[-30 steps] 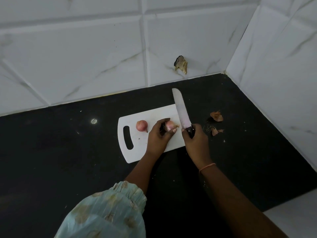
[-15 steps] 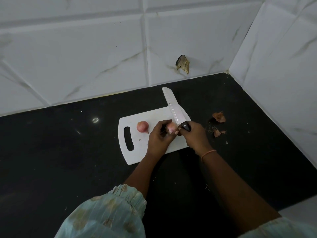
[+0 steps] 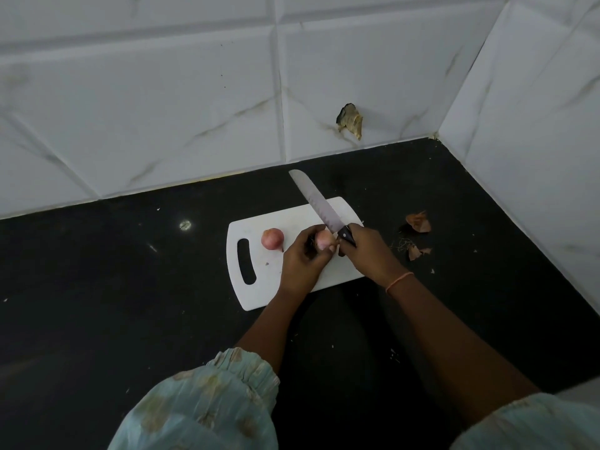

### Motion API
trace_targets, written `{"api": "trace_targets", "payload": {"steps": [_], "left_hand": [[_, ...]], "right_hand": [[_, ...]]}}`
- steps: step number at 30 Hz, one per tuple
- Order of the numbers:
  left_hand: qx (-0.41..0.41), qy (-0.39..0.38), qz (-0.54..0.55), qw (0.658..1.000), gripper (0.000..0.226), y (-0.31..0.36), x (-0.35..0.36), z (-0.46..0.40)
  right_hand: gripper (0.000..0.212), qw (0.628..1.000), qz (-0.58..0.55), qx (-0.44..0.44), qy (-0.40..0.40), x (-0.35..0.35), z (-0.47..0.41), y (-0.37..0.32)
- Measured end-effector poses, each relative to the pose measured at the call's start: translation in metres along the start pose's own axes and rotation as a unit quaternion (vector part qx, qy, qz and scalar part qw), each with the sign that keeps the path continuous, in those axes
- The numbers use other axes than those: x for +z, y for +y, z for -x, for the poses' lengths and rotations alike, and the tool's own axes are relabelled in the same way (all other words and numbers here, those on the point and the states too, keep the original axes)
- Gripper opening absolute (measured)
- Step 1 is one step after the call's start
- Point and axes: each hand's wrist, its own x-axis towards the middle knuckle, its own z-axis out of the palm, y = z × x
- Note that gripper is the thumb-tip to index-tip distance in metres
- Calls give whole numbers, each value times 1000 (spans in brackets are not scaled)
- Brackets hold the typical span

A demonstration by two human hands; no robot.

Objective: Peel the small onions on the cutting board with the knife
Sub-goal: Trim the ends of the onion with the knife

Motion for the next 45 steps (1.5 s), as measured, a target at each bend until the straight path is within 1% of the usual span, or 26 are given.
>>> {"api": "trace_targets", "payload": {"steps": [3,6,9,12,13,15,17,18,19,20,21,23,24,26,28,30,32,34,37,39,41,45], "left_hand": [[-5,5,9,1000,43,-1,0,-1],[-10,10,16,1000,45,-1,0,-2],[-15,13,23,1000,46,-3,0,-3],[-18,13,21,1000,46,-4,0,-2],[-19,12,22,1000,46,-5,0,-1],[-15,8,27,999,46,-6,-1,0],[-8,1,25,1000,47,-5,-1,2],[-8,-1,24,1000,47,-4,-1,2],[-9,0,27,1000,46,-3,-1,2],[-12,4,31,999,45,-3,-2,1],[-13,8,35,999,45,-3,-1,1],[-13,14,33,999,46,-3,-1,1],[-10,18,28,999,47,-3,-1,1],[-7,23,18,1000,48,-4,-2,2],[-12,27,20,999,48,-4,-2,1],[-15,29,27,999,49,-3,-1,1],[-17,30,34,999,52,-2,-1,1],[-22,30,40,999,54,-2,-1,0],[-27,29,45,998,57,-3,-1,-1],[-28,28,41,998,57,-4,-1,-1],[-26,26,33,999,58,-5,-1,-2],[-27,27,23,999,58,-5,-1,-2]], "right_hand": [[7,999,4,-43,-29,-8,-1,4],[9,997,14,-61,-37,-13,-3,3],[13,998,12,-59,-29,-11,-5,2],[7,999,-6,-41,-19,-8,-2,5],[4,999,-20,-26,-1,-9,-2,8],[8,995,-61,37,71,-17,-1,12],[9,976,-124,111,144,-28,3,20],[13,965,-153,146,155,-32,7,23],[19,959,-167,174,145,-33,13,26],[23,962,-163,184,122,-31,21,28],[25,969,-146,177,93,-26,31,28],[28,988,-73,132,36,-10,51,24],[28,993,-24,111,24,-1,60,23],[29,993,64,93,33,10,69,23],[30,986,118,103,63,8,71,29],[31,977,124,140,99,-3,71,36],[34,968,105,176,142,-16,72,41],[37,969,88,165,160,-20,74,38],[36,985,82,92,123,-10,79,20],[35,988,100,60,96,-3,80,6],[37,988,120,53,78,1,78,-4],[38,989,122,66,55,3,76,-11]]}}
